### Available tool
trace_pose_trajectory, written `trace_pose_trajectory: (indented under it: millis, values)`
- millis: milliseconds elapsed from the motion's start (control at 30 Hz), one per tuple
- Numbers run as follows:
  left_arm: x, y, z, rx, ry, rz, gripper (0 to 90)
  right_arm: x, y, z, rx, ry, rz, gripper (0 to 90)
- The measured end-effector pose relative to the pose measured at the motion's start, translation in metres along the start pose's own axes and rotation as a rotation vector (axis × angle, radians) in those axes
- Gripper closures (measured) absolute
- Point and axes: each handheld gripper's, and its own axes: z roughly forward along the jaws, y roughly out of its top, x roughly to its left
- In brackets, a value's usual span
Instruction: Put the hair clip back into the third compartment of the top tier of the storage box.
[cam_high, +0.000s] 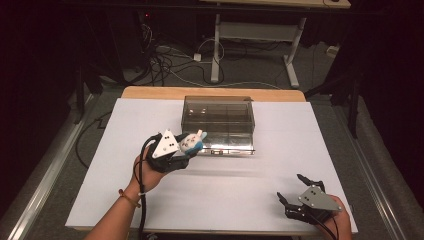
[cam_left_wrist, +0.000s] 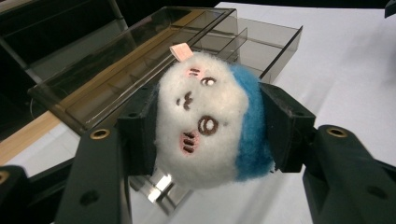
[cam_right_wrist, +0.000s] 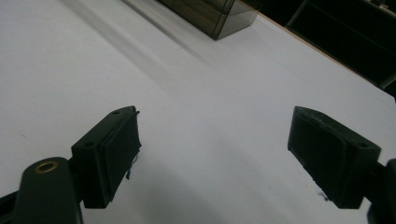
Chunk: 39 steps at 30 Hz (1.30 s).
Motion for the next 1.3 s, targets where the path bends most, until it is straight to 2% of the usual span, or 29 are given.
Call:
trace_pose_trajectory:
  millis: [467,600,700,800,833,1067,1167,1300]
  values:
    - [-0.008,0.028,0.035,0.000,-0.071,0.024,42.5,0.000,0.000,0.001,0.006,0.005,0.000,17.2]
    - [-0.011,0.035,0.048,0.004,-0.094,0.023,42.5,0.001,0.000,0.002,0.007,0.005,0.001,17.2]
    - [-0.015,0.042,0.058,0.010,-0.110,0.037,42.5,0.001,-0.001,0.002,0.008,0.006,-0.002,17.2]
    - [-0.016,0.044,0.063,0.012,-0.117,0.037,42.5,0.001,-0.001,0.002,0.008,0.004,0.001,17.2]
    - [-0.016,0.046,0.067,0.011,-0.132,0.027,42.5,0.000,-0.001,0.001,0.005,0.002,0.001,17.2]
    - [-0.020,0.052,0.081,0.027,-0.157,0.034,42.4,0.000,-0.001,0.001,0.004,0.002,0.001,17.2]
    - [-0.024,0.056,0.090,0.047,-0.170,0.051,42.4,0.000,-0.001,0.001,0.006,0.002,0.001,17.2]
    - [-0.025,0.058,0.099,0.063,-0.184,0.046,42.3,-0.001,-0.001,0.001,0.005,0.001,0.002,17.2]
